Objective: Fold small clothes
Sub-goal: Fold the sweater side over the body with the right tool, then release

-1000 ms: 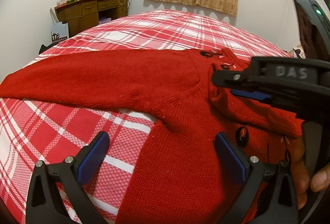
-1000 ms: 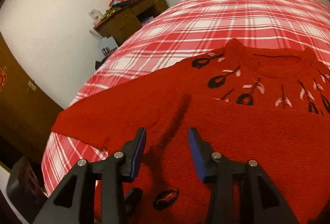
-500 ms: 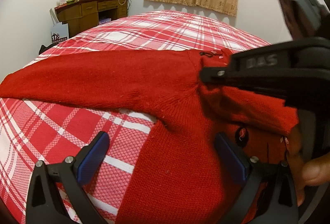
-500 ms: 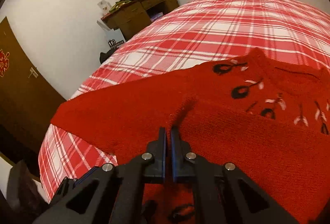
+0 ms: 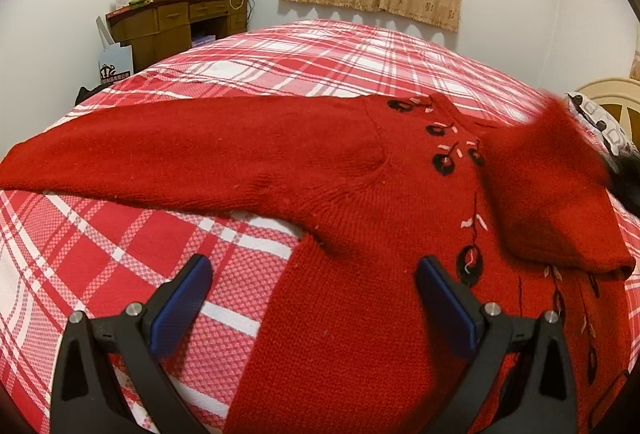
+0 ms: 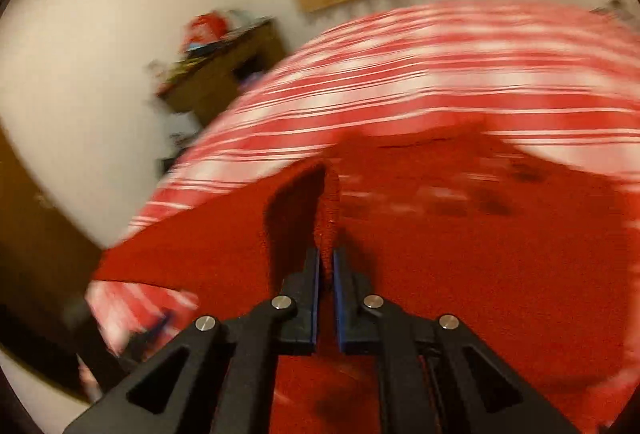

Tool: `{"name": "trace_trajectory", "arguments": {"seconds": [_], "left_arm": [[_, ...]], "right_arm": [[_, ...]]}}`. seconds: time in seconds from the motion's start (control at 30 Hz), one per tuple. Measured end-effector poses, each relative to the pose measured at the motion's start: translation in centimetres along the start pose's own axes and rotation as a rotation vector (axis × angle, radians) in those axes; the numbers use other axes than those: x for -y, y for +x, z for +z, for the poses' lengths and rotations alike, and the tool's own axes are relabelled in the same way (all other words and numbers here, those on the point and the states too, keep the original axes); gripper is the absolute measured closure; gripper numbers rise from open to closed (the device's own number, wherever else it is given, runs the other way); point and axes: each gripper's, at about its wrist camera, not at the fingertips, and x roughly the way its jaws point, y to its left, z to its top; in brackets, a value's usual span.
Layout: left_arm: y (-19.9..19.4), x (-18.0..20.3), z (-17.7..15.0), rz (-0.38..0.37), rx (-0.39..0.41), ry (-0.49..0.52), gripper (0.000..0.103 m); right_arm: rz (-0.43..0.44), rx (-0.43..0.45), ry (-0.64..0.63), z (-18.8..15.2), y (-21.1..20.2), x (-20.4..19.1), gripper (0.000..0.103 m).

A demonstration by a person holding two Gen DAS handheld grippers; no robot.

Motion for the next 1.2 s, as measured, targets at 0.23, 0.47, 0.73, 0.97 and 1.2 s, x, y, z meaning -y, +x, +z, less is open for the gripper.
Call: {"name": "trace_trajectory", "arguments": {"seconds": [0.23, 0.47, 0.73, 0.97, 1.2], "left_arm": [[0.2, 0.1, 0.1, 0.011, -0.013, 0.006, 0.000], [0.3, 0.1, 0.2, 0.023, -0.028, 0.012, 0.000], [0.3, 0.1, 0.1, 0.022, -0.026, 0.011, 0.000], [0.2, 0.0, 0.0, 0.014, -0.017, 0.006, 0.000], [-0.1, -0.2, -0.1, 0.004, -0.010, 0.000, 0.000]], "right_arm": [[-0.166, -0.013, 0.168, -3.6, -2.6, 7.6, 0.097], [-0.121, 0.012, 0.108, -4.4, -1.5, 6.0, 0.097], [0.100, 0.053, 0.021, -0.2, -1.6, 0.3, 0.097], [0.435, -0.048, -0.021, 3.6, 3.6, -8.0, 0.097], [0.674, -0.259, 0.123, 3.5, 10.5, -10.1, 0.096]]}}
